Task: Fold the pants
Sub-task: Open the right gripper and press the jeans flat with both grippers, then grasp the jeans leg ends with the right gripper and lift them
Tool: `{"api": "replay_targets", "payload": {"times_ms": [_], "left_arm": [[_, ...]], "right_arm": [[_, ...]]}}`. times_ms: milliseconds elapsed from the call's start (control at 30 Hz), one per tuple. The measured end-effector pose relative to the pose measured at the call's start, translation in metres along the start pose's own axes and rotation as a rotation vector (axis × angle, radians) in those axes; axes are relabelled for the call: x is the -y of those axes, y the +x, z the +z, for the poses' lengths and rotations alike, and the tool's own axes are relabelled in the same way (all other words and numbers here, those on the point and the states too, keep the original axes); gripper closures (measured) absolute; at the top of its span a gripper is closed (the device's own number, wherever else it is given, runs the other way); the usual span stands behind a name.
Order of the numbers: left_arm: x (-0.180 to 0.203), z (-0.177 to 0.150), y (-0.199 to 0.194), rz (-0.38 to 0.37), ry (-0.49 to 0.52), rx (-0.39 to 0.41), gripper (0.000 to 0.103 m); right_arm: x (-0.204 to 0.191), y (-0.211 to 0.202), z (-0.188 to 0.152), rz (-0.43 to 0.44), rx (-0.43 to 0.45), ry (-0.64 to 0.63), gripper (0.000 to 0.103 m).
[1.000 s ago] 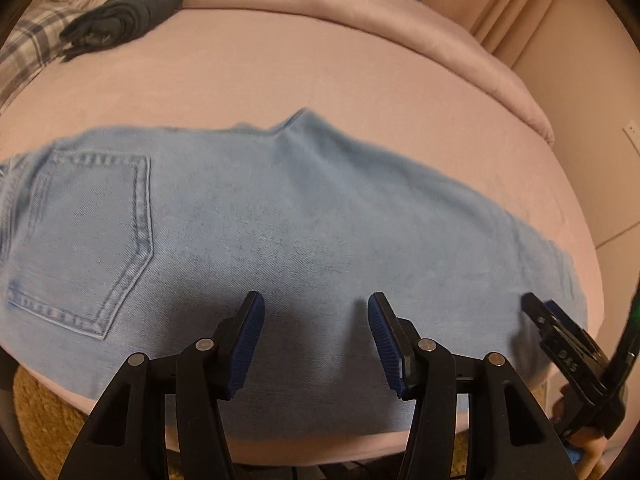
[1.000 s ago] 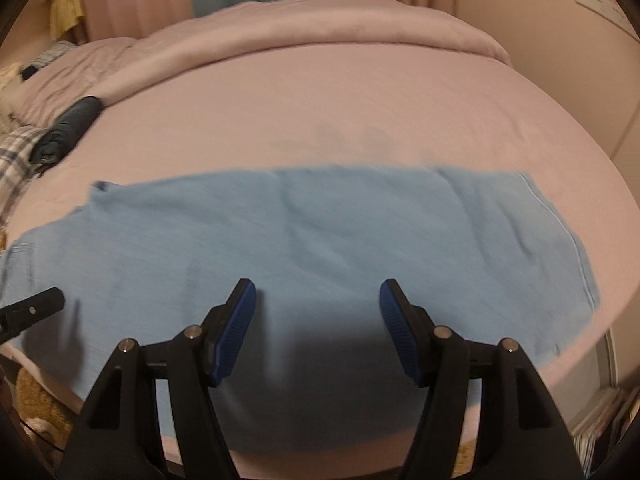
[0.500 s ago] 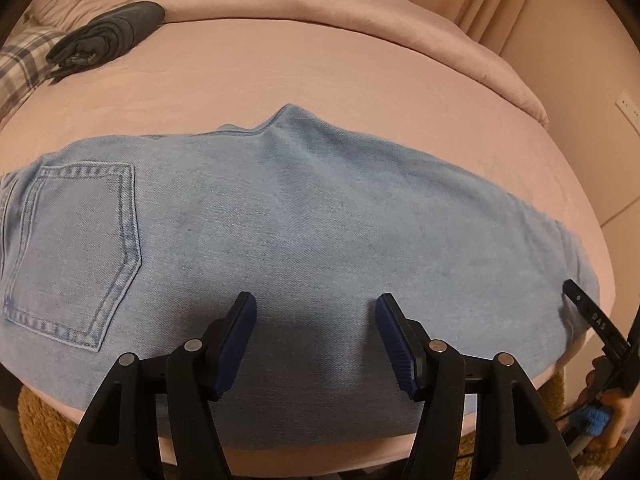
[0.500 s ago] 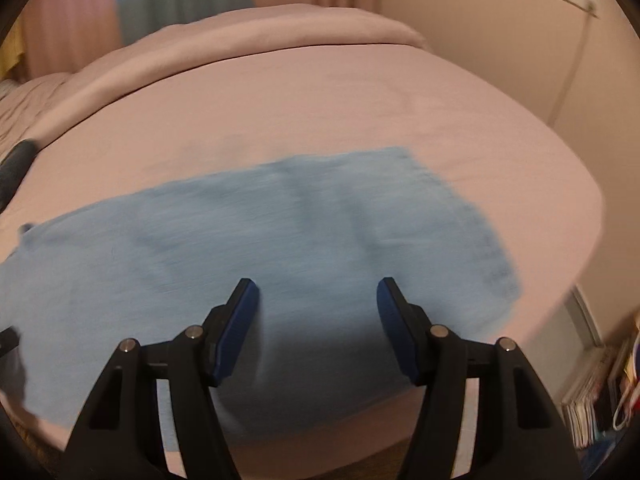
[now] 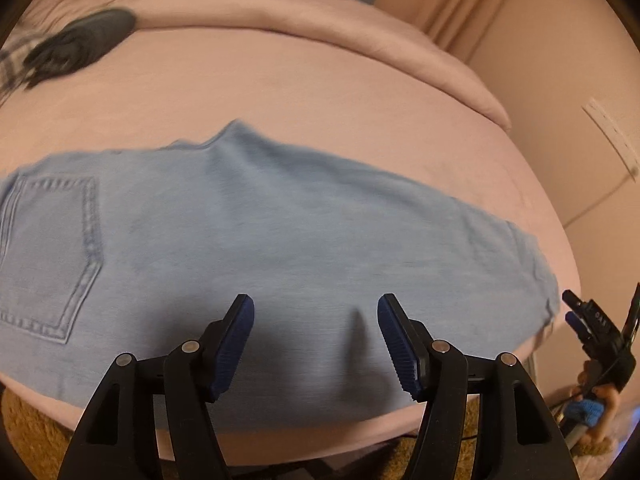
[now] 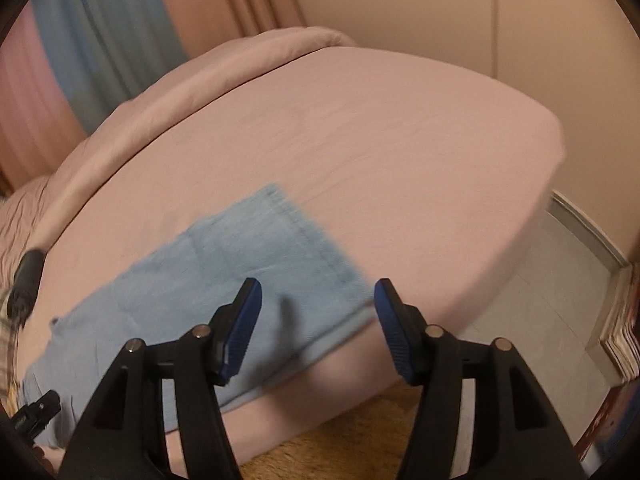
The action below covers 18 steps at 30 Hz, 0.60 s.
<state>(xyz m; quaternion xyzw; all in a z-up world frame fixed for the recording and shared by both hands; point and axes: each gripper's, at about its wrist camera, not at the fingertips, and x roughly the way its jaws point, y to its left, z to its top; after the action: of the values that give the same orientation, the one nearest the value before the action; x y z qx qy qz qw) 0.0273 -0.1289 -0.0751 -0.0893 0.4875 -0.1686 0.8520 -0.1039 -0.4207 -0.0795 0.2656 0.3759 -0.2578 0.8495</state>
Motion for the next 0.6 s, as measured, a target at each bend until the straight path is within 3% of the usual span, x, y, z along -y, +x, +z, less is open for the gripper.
{"api": "replay_targets", "payload": {"times_ms": [100,233,400,600], "left_arm": [[0.016,-0.003,0.006,-0.01,0.06,-0.01,0.039],[0.027,-0.008,0.026,-0.042,0.078,-0.075,0.039],[0.034,-0.018,0.032,0.008,0.141,-0.065,0.039],[0.033,-0.02,0.034,0.005,0.134,-0.057,0.039]], "right_arm": [[0.008,-0.005,-0.003,0.009,-0.008,0.033,0.04],[0.014,0.005,-0.011,0.092,-0.069,0.048,0.04],[0.008,0.026,-0.021,0.13,-0.123,0.054,0.04],[0.005,0.029,-0.026,0.181,-0.111,0.094,0.04]]}}
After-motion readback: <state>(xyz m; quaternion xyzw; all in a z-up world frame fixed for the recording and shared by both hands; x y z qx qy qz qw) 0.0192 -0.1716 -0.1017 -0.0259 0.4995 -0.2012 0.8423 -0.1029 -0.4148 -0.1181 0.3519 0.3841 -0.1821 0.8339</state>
